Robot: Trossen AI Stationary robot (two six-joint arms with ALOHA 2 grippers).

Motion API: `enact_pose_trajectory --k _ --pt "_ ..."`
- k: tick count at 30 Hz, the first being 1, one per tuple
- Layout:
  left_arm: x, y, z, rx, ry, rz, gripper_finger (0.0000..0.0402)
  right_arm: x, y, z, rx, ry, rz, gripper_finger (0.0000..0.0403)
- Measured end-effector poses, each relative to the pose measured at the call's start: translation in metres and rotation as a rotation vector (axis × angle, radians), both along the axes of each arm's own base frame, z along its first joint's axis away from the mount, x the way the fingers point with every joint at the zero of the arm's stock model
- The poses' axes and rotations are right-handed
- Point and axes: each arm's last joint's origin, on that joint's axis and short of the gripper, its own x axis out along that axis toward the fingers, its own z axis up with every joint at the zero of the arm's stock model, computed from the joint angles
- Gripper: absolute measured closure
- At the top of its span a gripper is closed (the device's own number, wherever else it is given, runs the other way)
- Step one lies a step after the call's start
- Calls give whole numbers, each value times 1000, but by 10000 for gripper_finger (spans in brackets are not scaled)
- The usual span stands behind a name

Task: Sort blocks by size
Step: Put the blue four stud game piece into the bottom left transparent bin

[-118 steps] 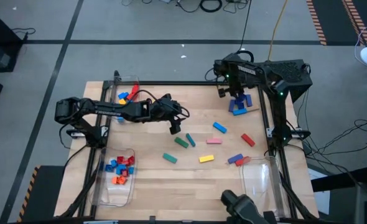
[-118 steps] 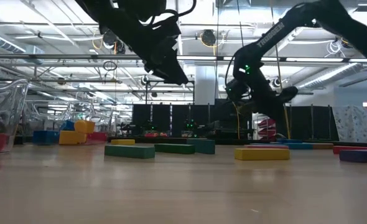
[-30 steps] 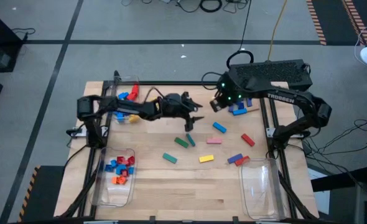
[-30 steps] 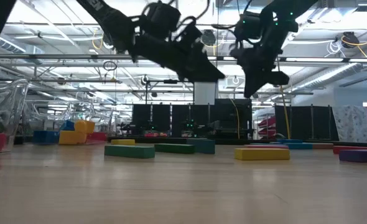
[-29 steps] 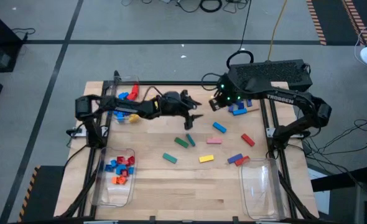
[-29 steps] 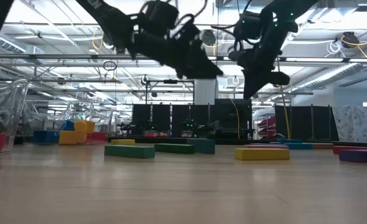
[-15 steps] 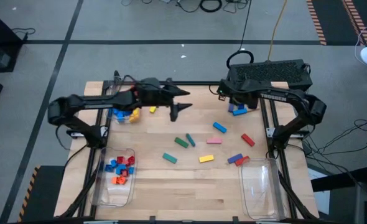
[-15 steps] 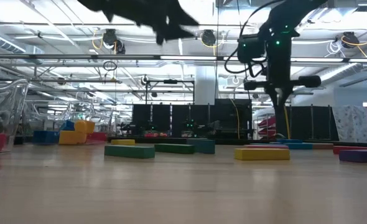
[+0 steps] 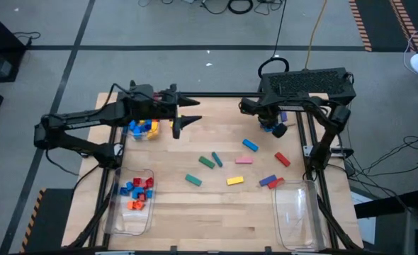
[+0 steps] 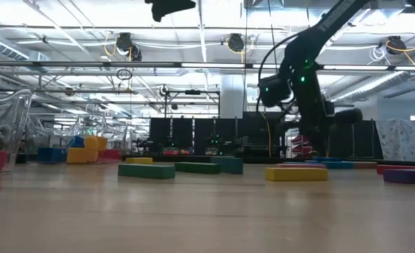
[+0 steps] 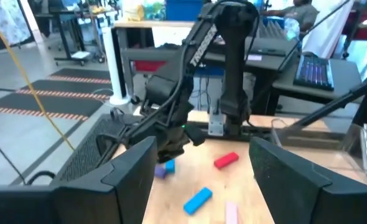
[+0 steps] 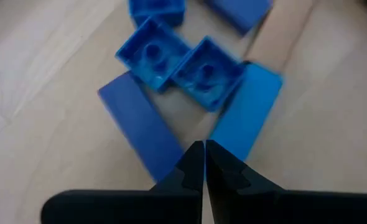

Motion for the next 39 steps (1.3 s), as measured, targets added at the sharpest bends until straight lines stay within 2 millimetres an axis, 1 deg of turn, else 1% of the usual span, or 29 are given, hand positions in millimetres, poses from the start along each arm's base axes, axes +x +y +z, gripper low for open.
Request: enact_pose_trajectory --k 4,8,10,12,20,27,34,39 --pt "-2 -3 -1 3 26 22 144 3 -1 -5 8 -21 -12 403" --pt "-2 -4 -1 4 25 24 144 1 0 -3 4 -7 -37 403" --pt "-1 -3 -2 3 28 26 144 -1 0 -1 -29 22 -41 403" --pt "-1 -2 -3 3 34 30 144 -5 -2 0 -34 33 -76 403" --pt "-1 0 -4 74 55 26 144 -12 -20 -1 -102 -12 -208 403" --pt "-2 0 -6 72 80 25 144 -22 -34 -1 -122 -23 -288 403" --pt "-2 0 -7 88 89 21 144 -27 -40 -3 -135 1 -290 403" --pt "-2 0 -7 131 95 13 144 -26 -44 -8 -124 26 -212 403"
